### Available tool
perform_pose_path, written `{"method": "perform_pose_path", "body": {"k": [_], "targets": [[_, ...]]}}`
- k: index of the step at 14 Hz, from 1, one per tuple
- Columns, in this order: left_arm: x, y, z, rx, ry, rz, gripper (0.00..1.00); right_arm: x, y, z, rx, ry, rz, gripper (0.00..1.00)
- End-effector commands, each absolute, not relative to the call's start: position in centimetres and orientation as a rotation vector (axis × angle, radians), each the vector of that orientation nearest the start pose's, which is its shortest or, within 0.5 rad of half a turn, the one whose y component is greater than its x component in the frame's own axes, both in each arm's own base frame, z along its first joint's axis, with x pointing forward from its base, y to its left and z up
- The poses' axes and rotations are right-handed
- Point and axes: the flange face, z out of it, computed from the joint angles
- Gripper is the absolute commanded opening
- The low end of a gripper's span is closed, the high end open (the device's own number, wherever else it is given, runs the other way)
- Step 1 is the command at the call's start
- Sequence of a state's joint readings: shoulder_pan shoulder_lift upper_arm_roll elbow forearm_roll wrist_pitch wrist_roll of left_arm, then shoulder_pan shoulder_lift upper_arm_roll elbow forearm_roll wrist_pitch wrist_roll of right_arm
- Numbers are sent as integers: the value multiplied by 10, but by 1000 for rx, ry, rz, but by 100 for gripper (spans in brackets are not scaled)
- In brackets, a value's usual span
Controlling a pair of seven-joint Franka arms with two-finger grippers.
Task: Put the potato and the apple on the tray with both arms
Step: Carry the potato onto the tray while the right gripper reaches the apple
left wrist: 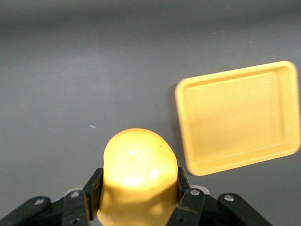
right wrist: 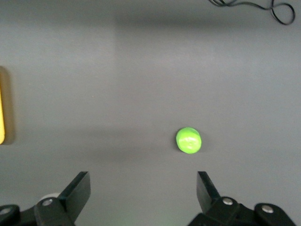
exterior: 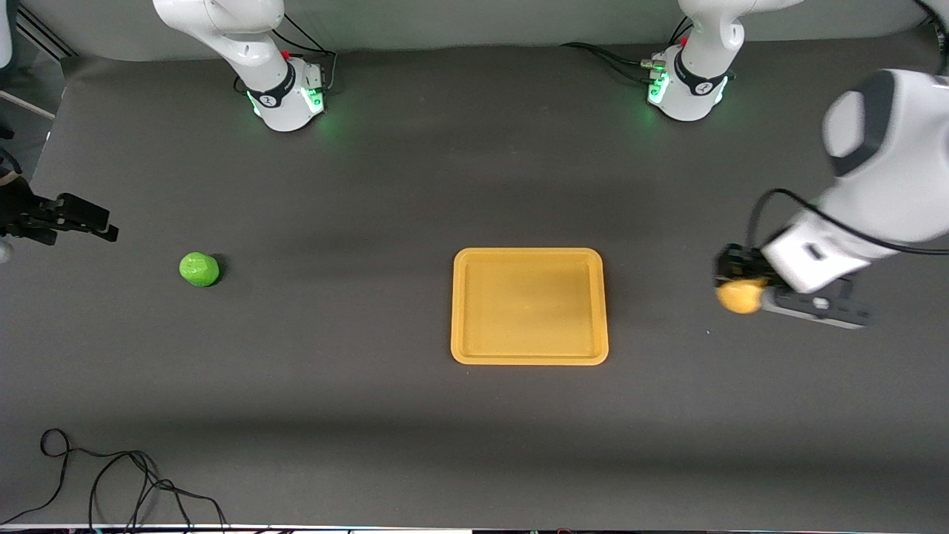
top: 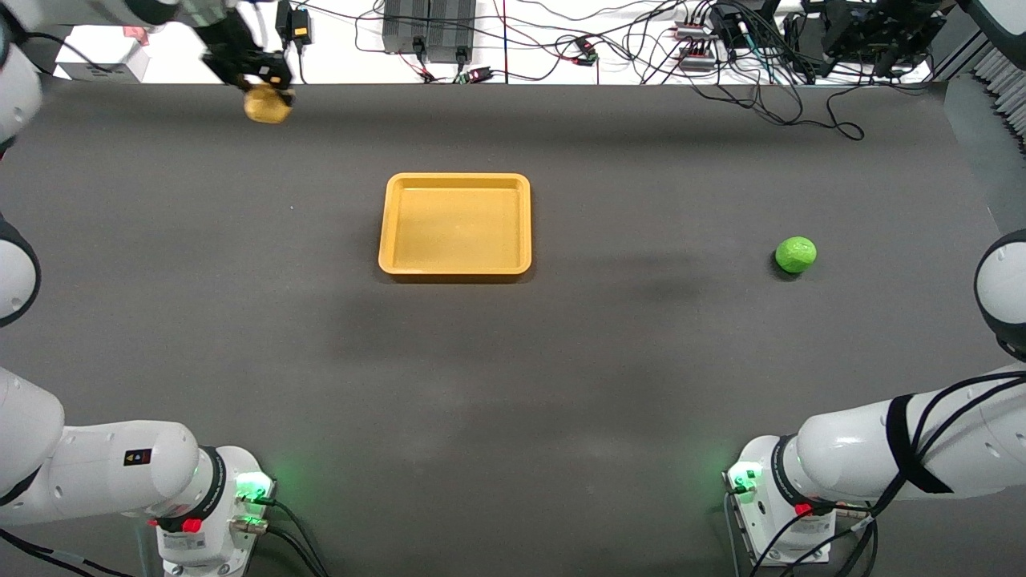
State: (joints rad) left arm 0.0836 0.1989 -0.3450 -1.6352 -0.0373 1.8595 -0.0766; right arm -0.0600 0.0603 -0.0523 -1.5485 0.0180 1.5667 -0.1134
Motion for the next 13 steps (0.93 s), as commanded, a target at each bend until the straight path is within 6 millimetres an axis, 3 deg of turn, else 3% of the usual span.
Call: {"method": "perform_pose_path", "body": {"k": [1, 3, 5, 7, 9, 10, 13], "targets": [[599, -219, 501, -3191, 173, -56, 0, 552, -95, 597, -3115, -39, 65, 100], [598, -252, 477, -3180, 130, -90, 0, 537, -123, 592, -3110, -65, 40, 100], [599, -279, 449, -3165, 93, -121, 0, 513, -132, 587, -3108, -45, 9, 100], [600, -294, 407, -3124, 73, -163, 0, 481, -137, 589, -3156, -59, -37, 100], [602, -298, 372, -3145, 46, -189, 0, 458, -140, 582, -3160, -181, -85, 100], [600, -298, 355, -3154, 50, -194, 0, 452, -156, 573, -3148, -204, -85, 100], [597, -293, 315, -3188, 23, -209, 0, 455, -162, 562, -3143, -198, -57, 100]]}}
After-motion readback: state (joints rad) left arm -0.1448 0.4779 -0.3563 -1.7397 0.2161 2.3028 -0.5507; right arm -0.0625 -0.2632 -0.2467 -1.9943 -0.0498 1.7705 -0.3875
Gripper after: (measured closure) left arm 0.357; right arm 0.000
